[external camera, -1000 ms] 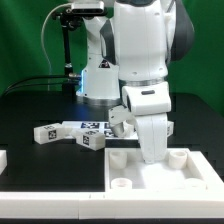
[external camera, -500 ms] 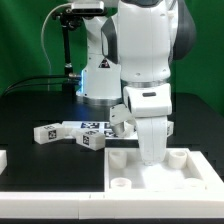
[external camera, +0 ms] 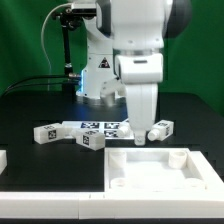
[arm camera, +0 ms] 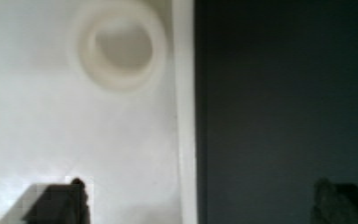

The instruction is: Assemble one leg

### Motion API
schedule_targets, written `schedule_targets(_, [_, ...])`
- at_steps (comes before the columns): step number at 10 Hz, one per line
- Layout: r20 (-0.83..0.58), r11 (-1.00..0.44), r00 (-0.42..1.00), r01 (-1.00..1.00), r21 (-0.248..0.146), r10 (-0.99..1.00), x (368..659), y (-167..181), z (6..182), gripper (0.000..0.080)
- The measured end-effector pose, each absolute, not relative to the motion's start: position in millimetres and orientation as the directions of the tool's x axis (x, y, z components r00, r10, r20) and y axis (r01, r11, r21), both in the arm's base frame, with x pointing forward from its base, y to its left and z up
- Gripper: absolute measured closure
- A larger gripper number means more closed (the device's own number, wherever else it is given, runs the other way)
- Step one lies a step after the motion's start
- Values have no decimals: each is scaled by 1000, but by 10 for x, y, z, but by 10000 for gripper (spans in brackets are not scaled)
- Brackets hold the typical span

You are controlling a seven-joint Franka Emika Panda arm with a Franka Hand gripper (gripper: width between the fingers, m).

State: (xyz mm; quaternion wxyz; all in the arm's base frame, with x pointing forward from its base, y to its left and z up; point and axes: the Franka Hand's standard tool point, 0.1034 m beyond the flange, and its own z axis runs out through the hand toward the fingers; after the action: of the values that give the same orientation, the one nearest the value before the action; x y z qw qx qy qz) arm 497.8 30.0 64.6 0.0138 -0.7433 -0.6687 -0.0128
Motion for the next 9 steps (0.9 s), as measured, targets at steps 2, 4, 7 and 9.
schedule_targets(2, [21,-236,237,972,-13,971,4911,171,663,151])
schedule_targets(4, [24,-310,310,951,-18,950,4912,190,653,151])
schedule_targets(7, [27,-502,503,865,-12,864,4910,141,677,151])
schedule_targets(9, [34,-683,682,730,31,731,4819,-143,850,151])
